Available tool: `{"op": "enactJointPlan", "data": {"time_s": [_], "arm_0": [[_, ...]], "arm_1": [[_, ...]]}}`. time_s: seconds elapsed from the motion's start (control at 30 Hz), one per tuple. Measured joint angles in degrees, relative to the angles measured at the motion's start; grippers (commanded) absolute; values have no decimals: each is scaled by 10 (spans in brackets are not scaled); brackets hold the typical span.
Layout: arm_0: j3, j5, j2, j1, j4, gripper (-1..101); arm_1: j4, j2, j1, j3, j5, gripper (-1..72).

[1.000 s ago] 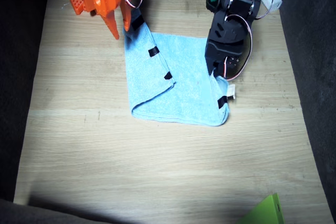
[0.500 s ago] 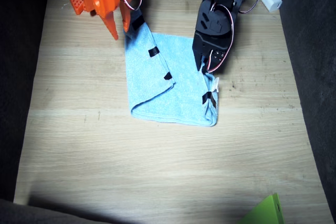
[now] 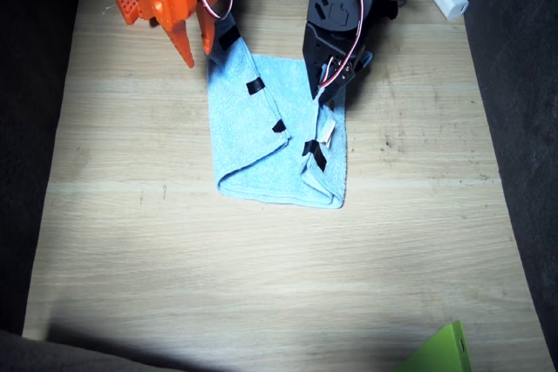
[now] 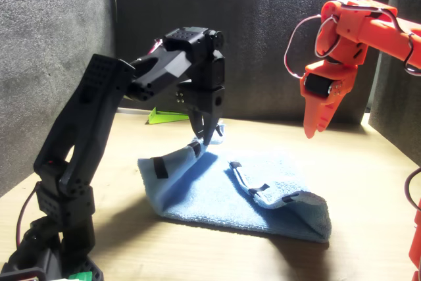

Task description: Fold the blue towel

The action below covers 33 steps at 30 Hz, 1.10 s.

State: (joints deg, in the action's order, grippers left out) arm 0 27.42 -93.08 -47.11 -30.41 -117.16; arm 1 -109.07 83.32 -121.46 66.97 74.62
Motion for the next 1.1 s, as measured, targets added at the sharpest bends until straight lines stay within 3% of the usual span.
{"op": "enactJointPlan", "data": {"time_s": [0.57,1.1], "arm_0": [[-69,-63,19,67,-4,-4],[-109,-178,69,140,-4,-5]], "arm_1": [[10,13,0,21,0,184],[5,21,0,32,0,176]]}}
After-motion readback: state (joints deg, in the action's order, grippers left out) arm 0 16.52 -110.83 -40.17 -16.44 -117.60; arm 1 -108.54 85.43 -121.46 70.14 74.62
